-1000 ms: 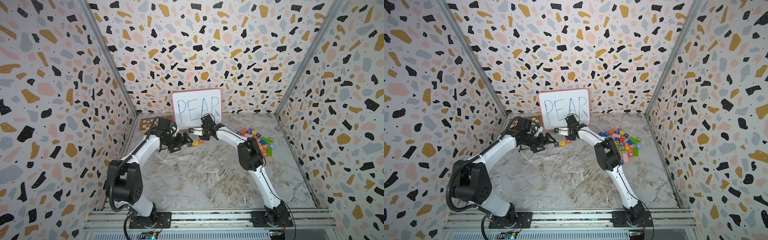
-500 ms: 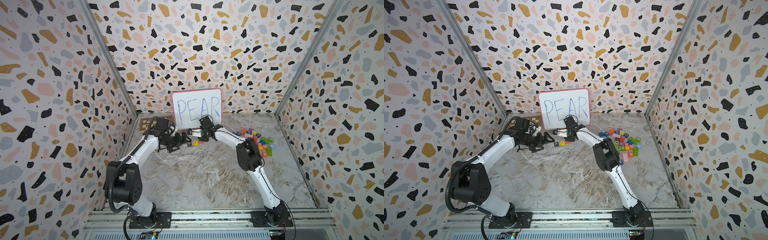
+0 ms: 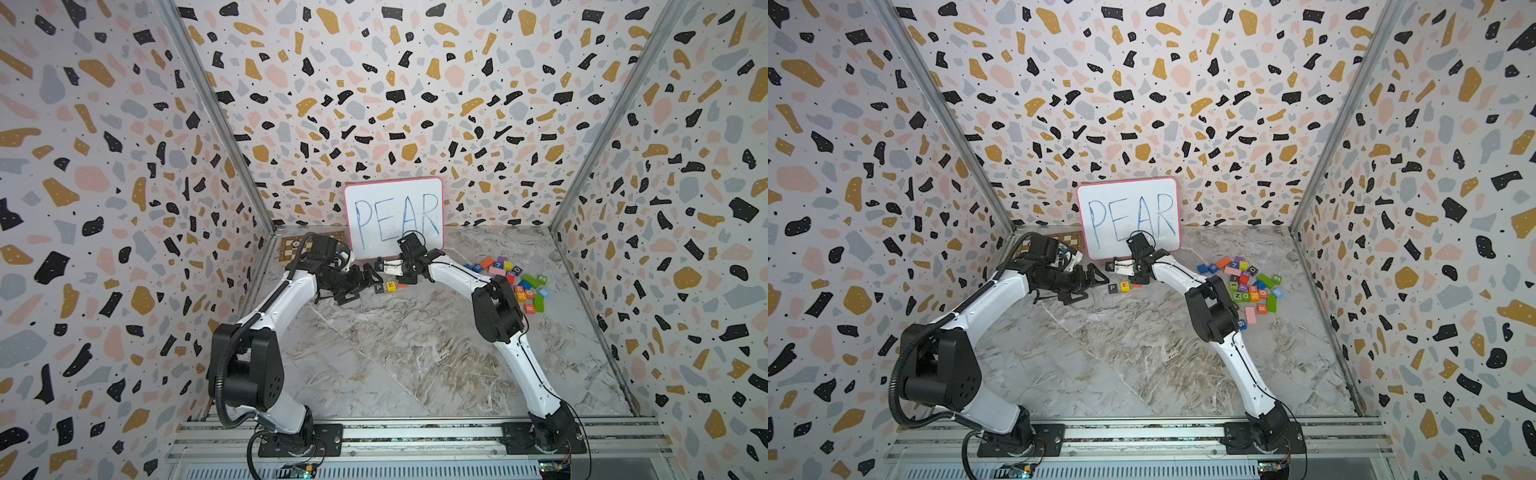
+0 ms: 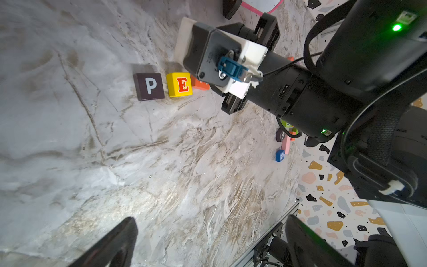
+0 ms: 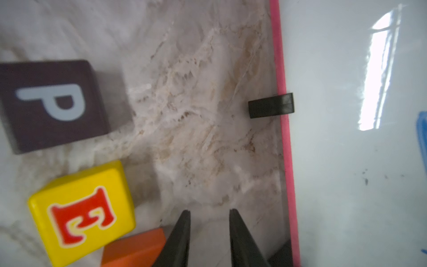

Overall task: Spell the uppercase word “pear” with letter blocks
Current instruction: Adjust the letter block at the center of the board.

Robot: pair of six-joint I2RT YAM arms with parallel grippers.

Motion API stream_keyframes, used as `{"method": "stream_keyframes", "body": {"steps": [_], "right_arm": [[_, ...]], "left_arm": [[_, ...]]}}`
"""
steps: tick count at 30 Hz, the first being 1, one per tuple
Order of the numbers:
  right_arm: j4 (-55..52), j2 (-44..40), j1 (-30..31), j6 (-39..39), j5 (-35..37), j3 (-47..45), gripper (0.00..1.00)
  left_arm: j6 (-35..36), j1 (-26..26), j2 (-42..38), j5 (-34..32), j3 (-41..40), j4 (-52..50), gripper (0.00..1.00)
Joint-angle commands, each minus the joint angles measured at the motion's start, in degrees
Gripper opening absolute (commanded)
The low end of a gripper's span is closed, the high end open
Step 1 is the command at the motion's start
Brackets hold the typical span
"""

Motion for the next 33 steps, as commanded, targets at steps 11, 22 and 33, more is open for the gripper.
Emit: {"method": "stream_keyframes", "body": {"steps": [11, 22, 33], "right_arm": [[-2.16, -1.91, 0.72, -0.48, -0.45, 2.16, 0.31], [-2.6, -2.28, 1.16, -0.61, -0.36, 2.03, 0.31], [-1.89, -2.43, 1.25, -0.64, 0.64, 2.6, 0.32]], "left_arm": [[0.1, 0.29, -2.14, 0.89, -0.68, 0.99, 0.99], [0.05, 0.38, -2.03, 0.95, -0.77, 1.02, 0.99], [0.0, 0.38, -2.18, 0.95, -0.93, 1.25, 0.99]]}}
